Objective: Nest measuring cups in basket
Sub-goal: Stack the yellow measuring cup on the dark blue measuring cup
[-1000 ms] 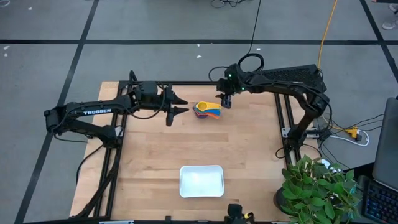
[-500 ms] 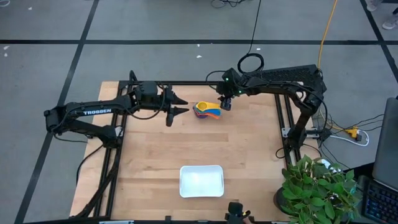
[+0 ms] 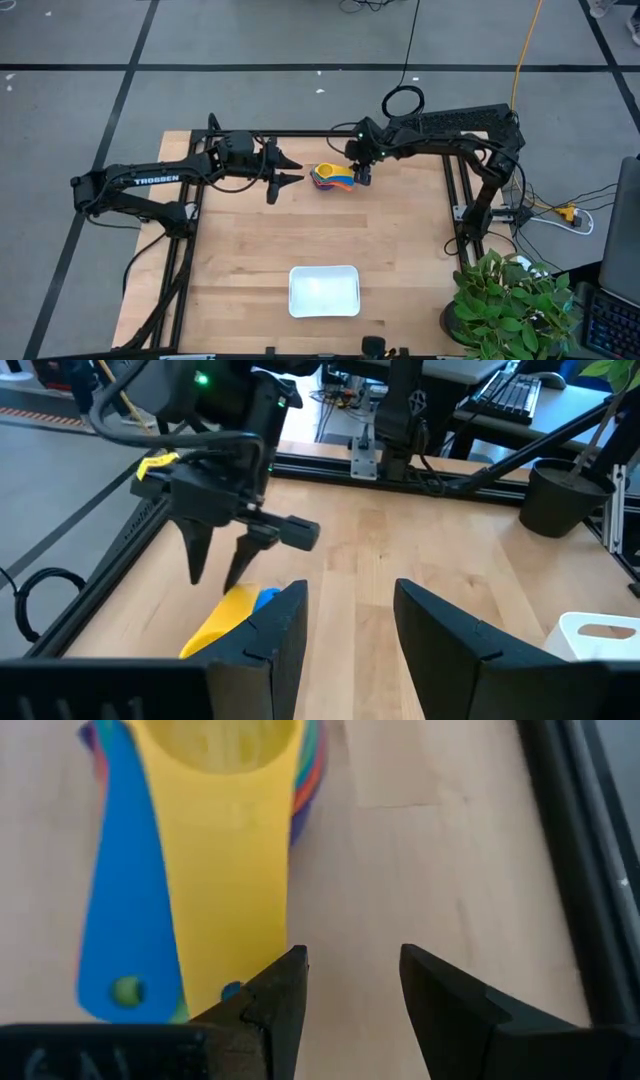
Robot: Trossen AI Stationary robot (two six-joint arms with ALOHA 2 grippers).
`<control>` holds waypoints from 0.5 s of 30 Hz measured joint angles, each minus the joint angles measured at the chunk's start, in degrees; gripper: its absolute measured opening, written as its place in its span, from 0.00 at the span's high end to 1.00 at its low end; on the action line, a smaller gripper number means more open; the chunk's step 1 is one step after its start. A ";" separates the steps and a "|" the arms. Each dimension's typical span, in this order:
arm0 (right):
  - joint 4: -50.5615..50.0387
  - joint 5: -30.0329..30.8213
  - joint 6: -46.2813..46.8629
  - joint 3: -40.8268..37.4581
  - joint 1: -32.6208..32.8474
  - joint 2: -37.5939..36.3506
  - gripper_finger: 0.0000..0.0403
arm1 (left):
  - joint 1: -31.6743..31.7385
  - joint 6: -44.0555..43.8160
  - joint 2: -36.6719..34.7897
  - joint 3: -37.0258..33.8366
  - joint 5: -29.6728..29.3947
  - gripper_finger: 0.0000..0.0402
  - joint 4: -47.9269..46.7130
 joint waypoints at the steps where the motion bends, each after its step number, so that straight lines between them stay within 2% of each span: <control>1: -0.35 0.00 0.03 0.00 0.25 0.00 0.61 | 0.00 0.00 0.00 0.00 0.00 0.62 0.00; 15: -4.46 0.22 2.24 0.00 1.66 -2.57 0.61 | 0.00 -0.09 0.00 0.00 0.00 0.62 -0.09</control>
